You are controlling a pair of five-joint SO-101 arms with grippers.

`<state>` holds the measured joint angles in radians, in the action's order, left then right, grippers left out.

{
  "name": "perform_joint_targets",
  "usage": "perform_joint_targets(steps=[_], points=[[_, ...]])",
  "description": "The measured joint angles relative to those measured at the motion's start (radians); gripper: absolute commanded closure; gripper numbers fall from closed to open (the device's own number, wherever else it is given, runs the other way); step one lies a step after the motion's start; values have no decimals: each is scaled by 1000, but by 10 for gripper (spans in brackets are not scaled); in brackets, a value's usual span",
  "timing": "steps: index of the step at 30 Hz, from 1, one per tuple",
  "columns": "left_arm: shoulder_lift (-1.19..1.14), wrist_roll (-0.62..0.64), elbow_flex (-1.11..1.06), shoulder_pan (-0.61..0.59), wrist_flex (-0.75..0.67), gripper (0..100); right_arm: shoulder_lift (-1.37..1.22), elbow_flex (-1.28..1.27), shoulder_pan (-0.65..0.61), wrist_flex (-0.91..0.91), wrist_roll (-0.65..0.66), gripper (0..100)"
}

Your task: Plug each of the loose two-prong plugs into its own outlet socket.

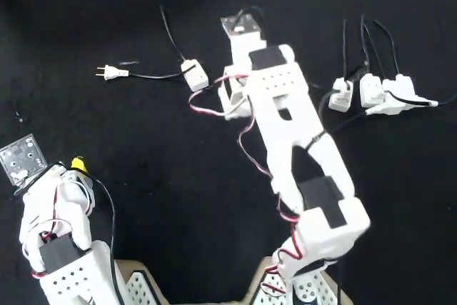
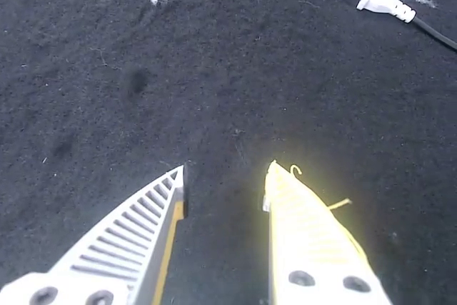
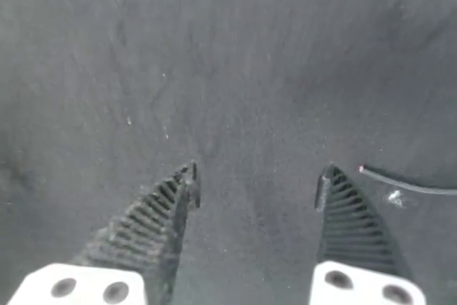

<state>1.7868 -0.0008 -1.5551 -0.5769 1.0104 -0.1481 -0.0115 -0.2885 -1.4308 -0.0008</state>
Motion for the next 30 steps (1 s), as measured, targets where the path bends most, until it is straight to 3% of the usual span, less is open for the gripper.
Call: perform_joint_targets(steps=[5,13,22,30], points=[[0,0,0,0,0,809,118,-207,0,106,58,748],[0,-2,0,0,0,808,318,-643,0,563,58,748],[0,-46,35,38,18,805,511,-856,-5,680,58,748],[8,-80,242,43,74,804,709,-1162,-75,976,66,748]])
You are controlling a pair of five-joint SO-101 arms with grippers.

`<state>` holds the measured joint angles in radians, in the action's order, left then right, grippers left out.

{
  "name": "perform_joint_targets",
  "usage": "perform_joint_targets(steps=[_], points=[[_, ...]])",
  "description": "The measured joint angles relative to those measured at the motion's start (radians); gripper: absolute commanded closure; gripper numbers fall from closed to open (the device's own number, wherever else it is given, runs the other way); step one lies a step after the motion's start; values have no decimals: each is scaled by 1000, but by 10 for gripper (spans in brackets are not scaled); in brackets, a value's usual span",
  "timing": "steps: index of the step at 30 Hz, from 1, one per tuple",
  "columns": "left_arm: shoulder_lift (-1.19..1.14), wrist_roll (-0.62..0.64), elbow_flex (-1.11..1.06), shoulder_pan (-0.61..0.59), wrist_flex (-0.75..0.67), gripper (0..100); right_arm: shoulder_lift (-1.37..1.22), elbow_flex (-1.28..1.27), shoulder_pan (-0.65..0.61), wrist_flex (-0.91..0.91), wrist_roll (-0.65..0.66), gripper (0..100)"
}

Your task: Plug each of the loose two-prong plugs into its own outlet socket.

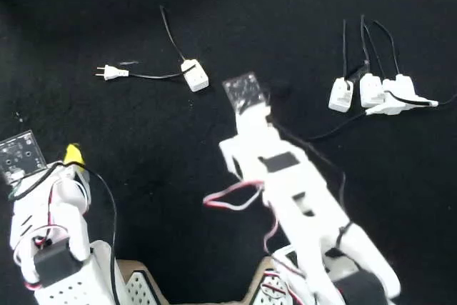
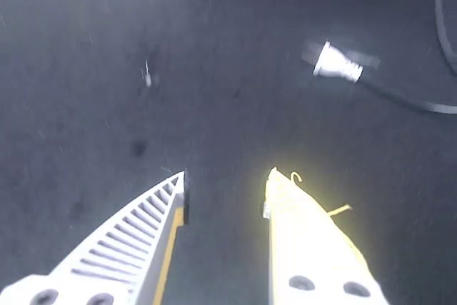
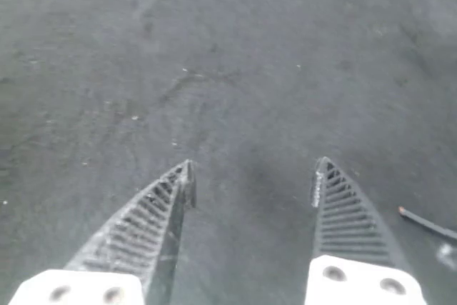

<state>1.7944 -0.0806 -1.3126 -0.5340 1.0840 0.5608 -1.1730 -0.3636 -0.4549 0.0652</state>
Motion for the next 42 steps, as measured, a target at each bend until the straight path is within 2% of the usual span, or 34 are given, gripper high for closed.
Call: perform_joint_targets(steps=[7,14,22,29,34,42], points=[[-112,-41,124,0,-97,804,123,-169,-35,189,0,748],[-488,-41,348,15,-109,804,140,-175,-37,206,0,748],[-947,-41,555,180,-112,804,140,-175,-37,206,0,748],[-1152,-41,595,338,-130,804,140,-178,-37,206,0,748],[-1172,-44,615,348,-288,804,140,-187,-37,206,0,748],[-1183,-44,506,427,-720,804,140,-187,-37,207,0,748]])
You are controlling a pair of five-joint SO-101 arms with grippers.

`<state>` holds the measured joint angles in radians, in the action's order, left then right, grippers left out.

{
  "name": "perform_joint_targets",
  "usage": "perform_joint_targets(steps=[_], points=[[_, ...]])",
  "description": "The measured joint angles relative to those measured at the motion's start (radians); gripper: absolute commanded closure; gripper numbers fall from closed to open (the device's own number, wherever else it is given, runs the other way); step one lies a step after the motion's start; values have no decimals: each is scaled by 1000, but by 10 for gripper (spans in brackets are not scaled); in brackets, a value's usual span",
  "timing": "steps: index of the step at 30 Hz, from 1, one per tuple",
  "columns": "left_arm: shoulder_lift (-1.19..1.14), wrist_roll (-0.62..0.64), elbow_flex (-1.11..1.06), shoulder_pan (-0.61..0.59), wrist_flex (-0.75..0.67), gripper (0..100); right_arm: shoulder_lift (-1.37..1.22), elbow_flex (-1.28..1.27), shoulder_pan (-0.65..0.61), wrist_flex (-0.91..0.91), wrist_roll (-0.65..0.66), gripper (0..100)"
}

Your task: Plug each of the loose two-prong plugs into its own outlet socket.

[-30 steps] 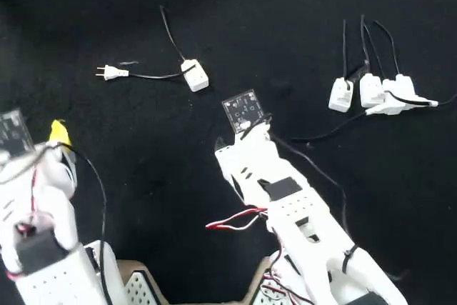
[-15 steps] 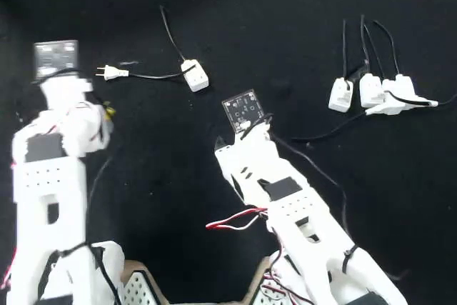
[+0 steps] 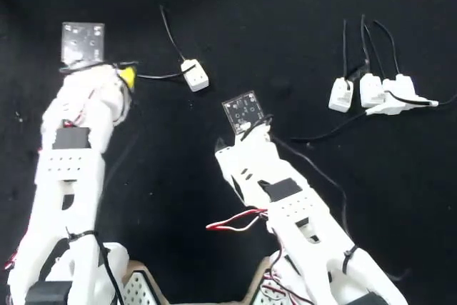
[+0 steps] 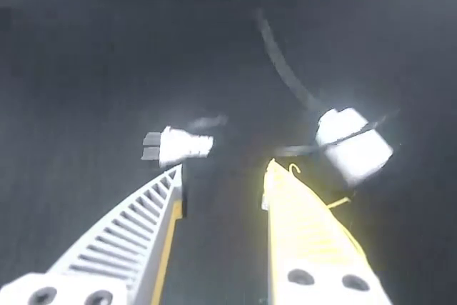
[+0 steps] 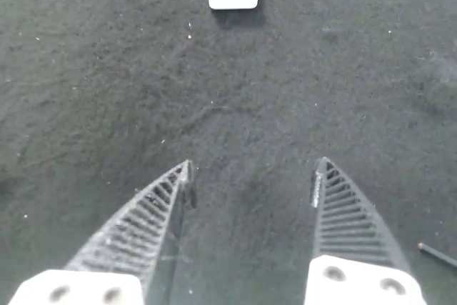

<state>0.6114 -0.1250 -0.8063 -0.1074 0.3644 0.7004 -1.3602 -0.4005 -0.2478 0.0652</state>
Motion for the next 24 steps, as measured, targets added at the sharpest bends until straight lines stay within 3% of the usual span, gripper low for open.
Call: perform_joint_targets(steps=[3,14,24], points=[[-49,41,21,-2,-14,803,0,0,0,0,0,748],[-548,241,477,3,273,803,0,0,0,0,0,748],[-876,466,749,58,292,803,0,0,0,0,0,748]])
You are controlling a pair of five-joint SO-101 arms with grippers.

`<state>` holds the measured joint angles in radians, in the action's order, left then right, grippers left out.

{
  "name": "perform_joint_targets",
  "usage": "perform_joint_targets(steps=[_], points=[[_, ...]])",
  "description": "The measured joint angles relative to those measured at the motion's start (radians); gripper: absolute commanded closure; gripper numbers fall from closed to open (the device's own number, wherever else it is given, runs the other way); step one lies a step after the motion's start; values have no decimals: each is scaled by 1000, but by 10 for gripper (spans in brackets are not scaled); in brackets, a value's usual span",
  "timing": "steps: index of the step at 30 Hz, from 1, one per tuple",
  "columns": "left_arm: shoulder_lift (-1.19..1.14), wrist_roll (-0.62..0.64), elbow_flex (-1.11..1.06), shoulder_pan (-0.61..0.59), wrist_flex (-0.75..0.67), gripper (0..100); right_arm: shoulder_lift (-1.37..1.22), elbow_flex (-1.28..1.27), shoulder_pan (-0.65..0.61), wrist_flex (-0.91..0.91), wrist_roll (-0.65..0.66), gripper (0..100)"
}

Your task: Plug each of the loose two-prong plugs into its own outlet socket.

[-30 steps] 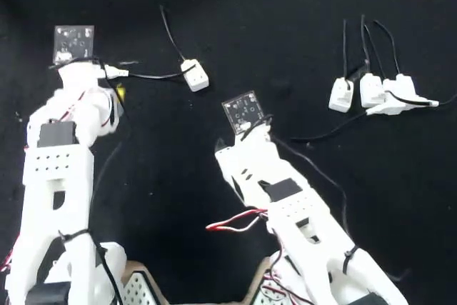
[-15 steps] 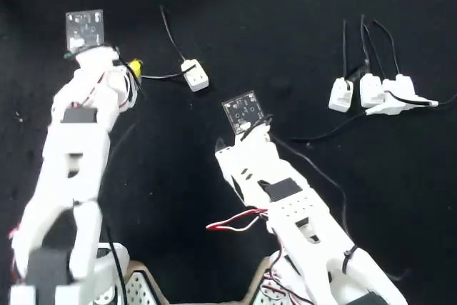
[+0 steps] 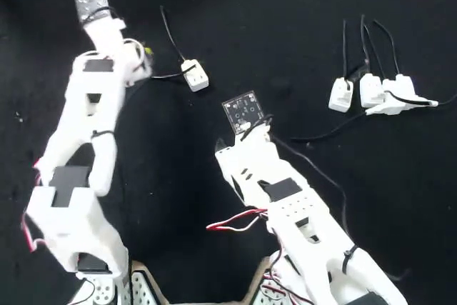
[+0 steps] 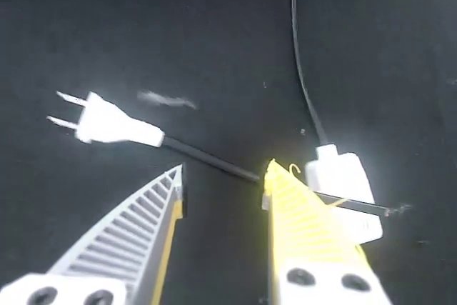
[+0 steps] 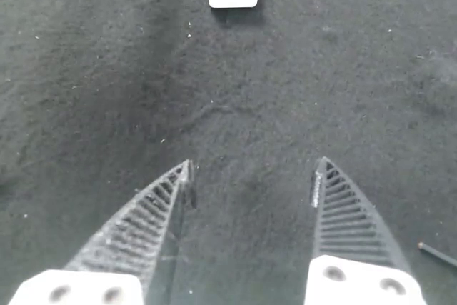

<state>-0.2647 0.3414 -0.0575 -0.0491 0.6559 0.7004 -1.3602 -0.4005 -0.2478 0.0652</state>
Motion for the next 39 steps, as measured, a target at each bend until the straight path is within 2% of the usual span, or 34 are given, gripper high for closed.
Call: perform_joint_targets(steps=[5,10,17,22,26,30,34,39], points=[[-23,61,11,83,0,803,0,0,0,0,0,748],[-32,58,17,89,-11,803,0,0,0,0,0,748],[-80,-146,18,44,-203,803,0,0,0,0,0,748],[-207,-169,18,17,-364,803,0,0,0,0,0,748],[-296,-176,18,-17,-379,803,0,0,0,0,0,748],[-302,-176,64,-55,-250,804,0,0,0,0,0,748],[-304,-176,184,-120,3,804,0,0,0,23,0,748],[-310,-213,356,-206,341,808,0,0,0,150,-14,748]])
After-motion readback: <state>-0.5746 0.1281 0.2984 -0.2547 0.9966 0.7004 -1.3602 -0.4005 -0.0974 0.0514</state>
